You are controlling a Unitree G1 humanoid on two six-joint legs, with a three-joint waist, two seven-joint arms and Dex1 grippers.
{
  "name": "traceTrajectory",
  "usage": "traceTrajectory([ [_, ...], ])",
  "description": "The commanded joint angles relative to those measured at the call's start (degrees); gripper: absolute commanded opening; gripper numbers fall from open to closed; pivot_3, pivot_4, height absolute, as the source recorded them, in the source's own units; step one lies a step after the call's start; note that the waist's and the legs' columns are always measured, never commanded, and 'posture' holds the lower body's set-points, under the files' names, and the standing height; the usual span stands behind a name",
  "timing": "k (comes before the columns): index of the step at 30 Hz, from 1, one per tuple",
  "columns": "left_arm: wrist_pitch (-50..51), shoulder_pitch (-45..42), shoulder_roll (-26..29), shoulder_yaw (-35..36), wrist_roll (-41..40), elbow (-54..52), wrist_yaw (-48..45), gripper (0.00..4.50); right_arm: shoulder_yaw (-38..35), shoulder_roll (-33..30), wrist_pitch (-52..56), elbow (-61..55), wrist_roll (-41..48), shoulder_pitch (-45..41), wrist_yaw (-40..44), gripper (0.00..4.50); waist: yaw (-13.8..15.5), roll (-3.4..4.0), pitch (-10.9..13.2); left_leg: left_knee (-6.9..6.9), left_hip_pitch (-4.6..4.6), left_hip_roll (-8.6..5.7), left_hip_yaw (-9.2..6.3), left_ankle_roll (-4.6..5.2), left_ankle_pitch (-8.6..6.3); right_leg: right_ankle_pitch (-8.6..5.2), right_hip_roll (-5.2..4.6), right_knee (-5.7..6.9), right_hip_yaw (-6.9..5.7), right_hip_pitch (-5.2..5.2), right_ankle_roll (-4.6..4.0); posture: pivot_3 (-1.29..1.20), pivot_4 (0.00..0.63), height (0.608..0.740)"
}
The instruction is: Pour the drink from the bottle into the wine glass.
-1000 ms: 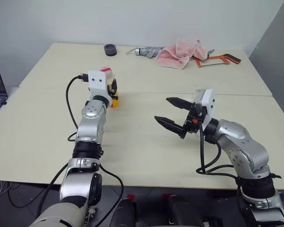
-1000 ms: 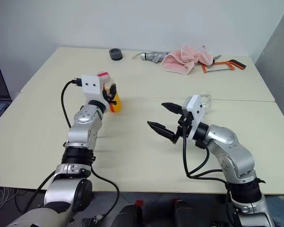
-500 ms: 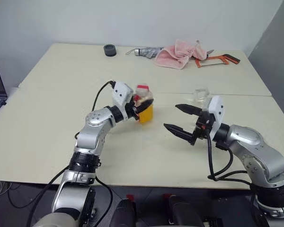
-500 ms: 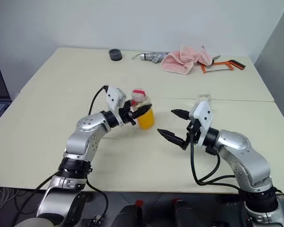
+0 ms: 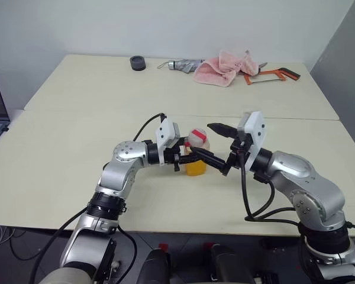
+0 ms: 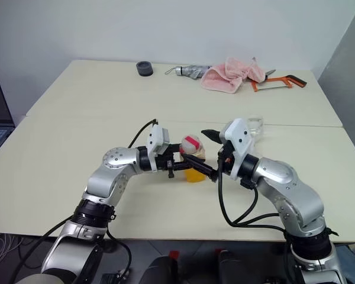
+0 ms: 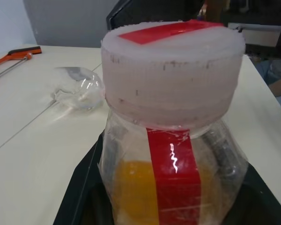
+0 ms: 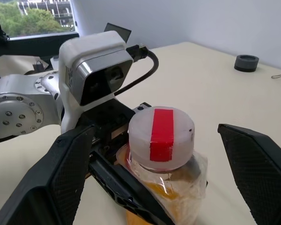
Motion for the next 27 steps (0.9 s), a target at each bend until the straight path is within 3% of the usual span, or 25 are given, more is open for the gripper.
traceTrajectory([
  [1, -1.02, -2.12, -0.73, 0.14, -1.42, -0.83, -1.51, 1.84, 0.51, 1.01, -1.57, -0.19, -0.64, -2.2, -0.09, 4.5, 0.0, 0.0, 0.0, 0.0, 0.0, 0.0, 0.0, 0.0, 0.0, 0.0, 0.0, 0.0, 0.0, 0.0, 0.0, 0.0, 0.15, 0.74],
  [10, -1.06, -3.24, -0.6, 0.41, -1.09, 0.58, -3.96, 1.84, 1.05, 2.52, -2.09, 1.71, -1.97, -3.69, -0.04, 4.5, 0.0, 0.0, 0.0, 0.01, 0.0, 0.0, -0.01, 0.0, 0.0, 0.0, 0.0, 0.05, -0.01, -0.01, 0.0, 0.0, 0.15, 0.74],
  [13, -1.04, -3.34, -0.5, 0.45, -1.09, 0.76, -4.51, 1.84, 0.82, 2.96, -2.28, 1.94, -1.9, -4.08, -0.04, 3.84, -0.01, 0.0, 0.0, 0.02, 0.0, 0.0, -0.01, 0.0, 0.0, 0.0, 0.0, 0.06, 0.0, -0.01, 0.0, 0.0, 0.15, 0.74],
  [19, -0.13, -4.17, -0.41, 1.14, -1.95, 1.21, -5.57, 1.84, 1.64, 1.67, -2.88, 3.29, -1.83, -4.79, 3.34, 1.85, -0.01, 0.0, 0.0, 0.03, 0.0, 0.01, -0.01, 0.0, 0.0, 0.0, 0.0, 0.08, 0.0, -0.01, 0.0, 0.0, 0.15, 0.74],
  [27, 1.51, -6.6, 1.36, 1.59, -2.69, 2.66, -10.35, 1.83, 3.45, -7.42, -10.23, 13.65, -0.28, -11.21, 26.61, 1.86, -0.04, 0.02, 0.01, 0.06, 0.01, -0.04, -0.01, 0.02, 0.0, 0.0, 0.01, 0.1, -0.03, -0.01, 0.0, 0.0, 0.15, 0.74],
])
